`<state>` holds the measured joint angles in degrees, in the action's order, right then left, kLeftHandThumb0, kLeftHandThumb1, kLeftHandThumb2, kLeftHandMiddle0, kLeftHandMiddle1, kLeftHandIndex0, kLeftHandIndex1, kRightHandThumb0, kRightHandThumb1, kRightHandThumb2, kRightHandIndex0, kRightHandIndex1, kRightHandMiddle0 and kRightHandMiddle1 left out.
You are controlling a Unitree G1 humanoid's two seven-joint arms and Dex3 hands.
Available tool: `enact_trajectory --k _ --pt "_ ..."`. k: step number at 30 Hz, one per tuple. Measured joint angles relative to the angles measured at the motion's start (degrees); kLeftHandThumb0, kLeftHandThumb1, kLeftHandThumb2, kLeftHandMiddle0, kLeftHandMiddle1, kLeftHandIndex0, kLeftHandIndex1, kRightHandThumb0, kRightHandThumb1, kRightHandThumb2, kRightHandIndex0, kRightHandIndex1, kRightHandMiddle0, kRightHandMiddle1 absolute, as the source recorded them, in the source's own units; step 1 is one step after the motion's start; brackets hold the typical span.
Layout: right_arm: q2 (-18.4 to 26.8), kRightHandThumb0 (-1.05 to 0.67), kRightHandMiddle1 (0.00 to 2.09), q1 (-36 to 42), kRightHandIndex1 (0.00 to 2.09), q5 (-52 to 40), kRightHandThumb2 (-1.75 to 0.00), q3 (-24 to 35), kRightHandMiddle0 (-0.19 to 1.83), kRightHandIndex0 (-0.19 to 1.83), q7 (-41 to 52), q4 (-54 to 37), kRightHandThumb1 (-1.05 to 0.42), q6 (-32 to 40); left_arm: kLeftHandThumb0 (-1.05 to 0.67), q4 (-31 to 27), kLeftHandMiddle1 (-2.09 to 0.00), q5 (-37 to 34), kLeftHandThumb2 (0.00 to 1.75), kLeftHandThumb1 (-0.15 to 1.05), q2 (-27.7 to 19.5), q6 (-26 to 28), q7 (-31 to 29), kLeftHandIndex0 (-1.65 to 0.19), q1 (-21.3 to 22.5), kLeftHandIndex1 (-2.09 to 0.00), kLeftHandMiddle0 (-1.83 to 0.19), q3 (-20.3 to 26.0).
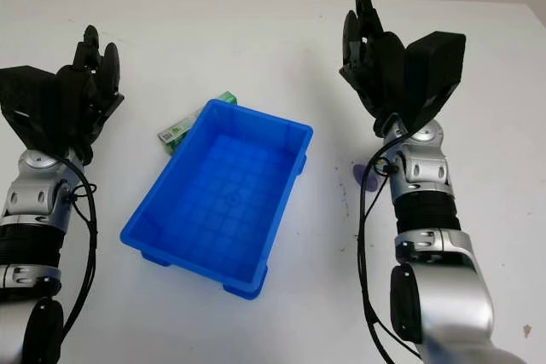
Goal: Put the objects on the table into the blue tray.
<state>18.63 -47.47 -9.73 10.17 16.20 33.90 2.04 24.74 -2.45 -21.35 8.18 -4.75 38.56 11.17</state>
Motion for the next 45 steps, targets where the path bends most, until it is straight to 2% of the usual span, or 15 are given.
enact_trajectory --k 5,13,16,18,19,21,24,28,34,36,38,42,45 --pt "0.0 -0.74 0.0 0.34 0.0 -0.15 -0.78 -0.03 -0.19 -0.19 0.73 -0.06 -1.05 1.94 -0.76 -0.58 0.0 0.0 0.67 1.05 -0.12 0.48 -0.18 0.19 0.01 0.0 0.19 -0.01" --pt "0.19 -0.74 0.0 0.34 0.0 -0.19 -0.72 -0.07 -0.19 -0.19 2.4 1.82 -1.05 2.72 -0.76 2.16 0.0 0.23 0.68 1.05 -0.13 -0.25 -0.83 0.19 0.36 0.0 0.19 -0.05" --pt "1.84 -0.65 0.0 1.46 0.0 -1.8 -0.55 0.54 -0.19 -0.19 5.09 -1.46 -1.05 4.72 -0.75 1.73 0.0 0.29 0.69 1.05 -0.14 -0.3 -0.83 0.19 0.36 0.0 0.19 -0.06" --pt "3.56 -0.59 0.04 2.37 0.03 -2.2 -0.41 1.07 -0.12 -0.14 5.78 -5.17 -1.05 6.07 -0.75 0.85 0.0 0.18 0.68 1.05 -0.16 -0.28 -0.91 0.19 0.32 0.0 0.19 -0.04" --pt "4.76 -0.58 0.07 2.83 0.06 -1.9 -0.28 1.16 -0.06 -0.08 5.8 -7.23 -1.05 7.08 -0.76 0.56 0.0 0.09 0.68 1.05 -0.16 -0.29 -0.99 0.19 0.32 0.0 0.19 -0.01" --pt "7.78 -0.57 0.11 3.88 0.1 -0.04 -0.12 0.86 0.03 0.01 6.07 -11.46 -1.03 8.65 -0.75 0.09 0.0 -0.01 0.67 1.05 -0.14 -0.3 -1.13 0.19 0.25 0.0 0.19 0.01" --pt "14.15 -0.49 0.12 5.99 0.13 3.27 -0.04 -0.12 0.12 0.09 9.21 -16.43 -0.93 9.18 -0.76 -0.44 0.0 -0.07 0.66 1.05 -0.12 -0.27 -1.28 0.19 -0.02 0.0 0.19 0.02" --pt "21.17 -0.44 0.12 8.69 0.14 5.18 -0.03 -0.25 0.21 0.18 14.76 -22.49 -0.83 9.82 -0.75 -0.51 0.0 -0.09 0.65 1.05 -0.03 0.3 -1.37 0.19 -0.26 0.0 0.19 0.01" --pt "34.0 -0.58 0.08 13.23 0.12 15.66 -0.05 -1.34 0.39 0.36 20.06 -28.18 -0.75 -3.62 -0.75 -0.13 0.0 -0.25 0.65 1.05 0.14 -0.32 -1.53 0.19 -0.3 0.0 0.19 0.03" --pt "38.04 -0.57 0.06 14.65 0.09 18.47 -0.05 -1.6 0.37 0.34 22.03 -30.03 -0.76 -7.44 -0.75 -0.02 0.0 -0.25 0.64 1.05 0.16 -0.37 -1.59 0.19 -0.3 0.0 0.19 0.02" --pt "41.27 -0.58 0.03 15.9 0.05 21.28 -0.07 -2.26 0.31 0.26 24.34 -32.42 -0.79 -7.92 -0.76 0.11 0.0 -0.26 0.64 1.05 0.15 -0.37 -1.7 0.19 -0.29 0.0 0.19 0.02" --pt "45.9 -0.57 0.02 18.14 0.03 25.79 -0.07 -4.14 0.23 0.2 27.38 -34.45 -0.84 -12.4 -0.77 1.08 0.0 -0.25 0.63 1.05 0.15 -0.65 -1.92 0.19 -0.28 0.0 0.19 0.02" --pt "46.73 -0.52 0.03 18.92 0.03 27.27 -0.07 -5.11 0.22 0.17 27.52 -33.98 -0.86 -17.97 -0.77 1.44 0.0 -0.25 0.64 1.05 0.14 -1.49 -2.23 0.19 -0.28 0.0 0.19 0.02"
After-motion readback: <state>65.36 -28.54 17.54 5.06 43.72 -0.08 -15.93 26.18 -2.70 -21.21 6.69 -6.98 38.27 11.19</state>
